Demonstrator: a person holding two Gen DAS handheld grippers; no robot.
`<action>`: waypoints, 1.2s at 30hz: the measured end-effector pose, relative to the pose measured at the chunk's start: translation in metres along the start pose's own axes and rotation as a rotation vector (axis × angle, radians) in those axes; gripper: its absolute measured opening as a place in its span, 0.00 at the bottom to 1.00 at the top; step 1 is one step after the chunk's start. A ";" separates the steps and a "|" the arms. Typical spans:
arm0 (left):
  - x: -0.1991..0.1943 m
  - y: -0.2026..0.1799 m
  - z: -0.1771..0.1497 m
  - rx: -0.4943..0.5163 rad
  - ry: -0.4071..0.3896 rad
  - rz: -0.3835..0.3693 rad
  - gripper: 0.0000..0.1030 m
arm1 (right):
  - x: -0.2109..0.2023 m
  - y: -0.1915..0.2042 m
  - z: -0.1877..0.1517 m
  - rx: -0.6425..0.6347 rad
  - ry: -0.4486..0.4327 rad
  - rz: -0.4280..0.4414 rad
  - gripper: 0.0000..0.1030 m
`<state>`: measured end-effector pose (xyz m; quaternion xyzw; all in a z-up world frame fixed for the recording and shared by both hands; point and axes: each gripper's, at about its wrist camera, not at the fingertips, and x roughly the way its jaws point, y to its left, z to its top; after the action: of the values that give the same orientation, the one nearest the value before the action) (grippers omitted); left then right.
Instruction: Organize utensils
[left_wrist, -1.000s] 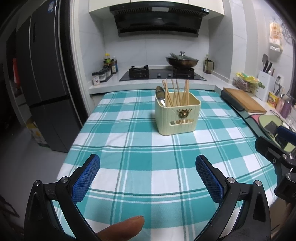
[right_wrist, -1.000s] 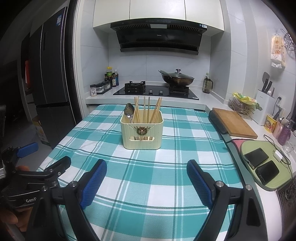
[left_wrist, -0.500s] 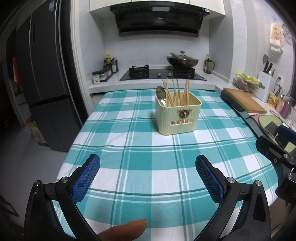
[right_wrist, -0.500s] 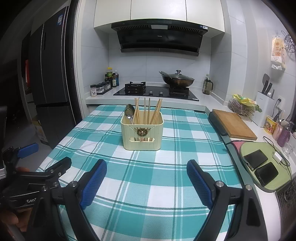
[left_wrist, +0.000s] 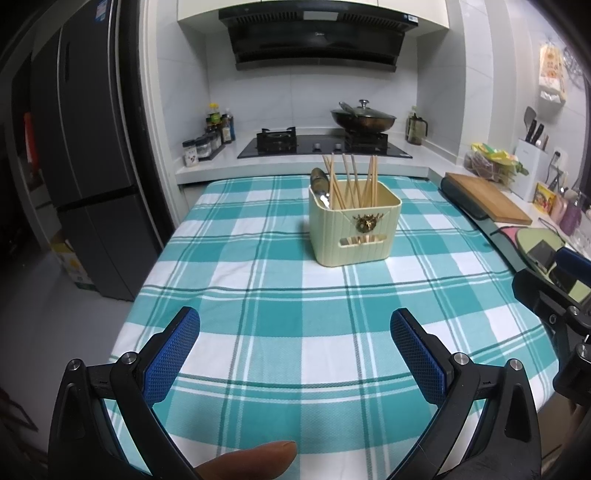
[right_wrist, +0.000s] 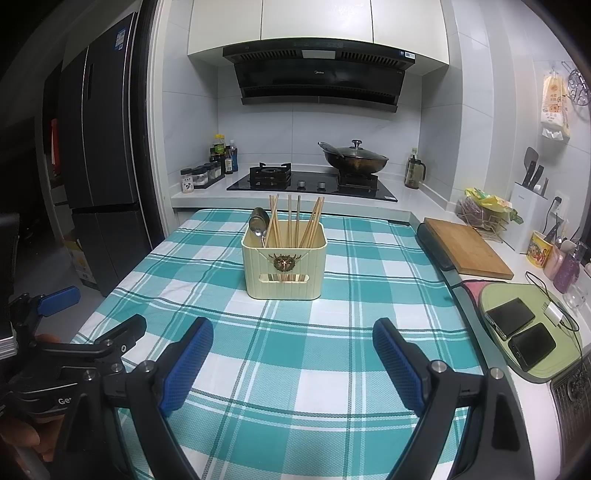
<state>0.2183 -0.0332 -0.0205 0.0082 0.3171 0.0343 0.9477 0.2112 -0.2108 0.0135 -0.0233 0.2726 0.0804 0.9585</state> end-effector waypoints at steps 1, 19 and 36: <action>0.000 0.000 0.000 0.000 0.000 0.000 1.00 | -0.001 0.000 0.000 0.000 0.000 0.001 0.87; 0.002 -0.002 -0.002 0.001 0.004 -0.001 1.00 | -0.003 0.001 0.002 -0.001 -0.010 0.000 0.87; 0.002 -0.002 -0.002 0.002 0.005 -0.001 1.00 | -0.005 0.001 0.000 -0.003 -0.014 0.002 0.87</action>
<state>0.2191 -0.0348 -0.0231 0.0088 0.3196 0.0333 0.9469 0.2070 -0.2106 0.0158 -0.0239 0.2660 0.0818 0.9602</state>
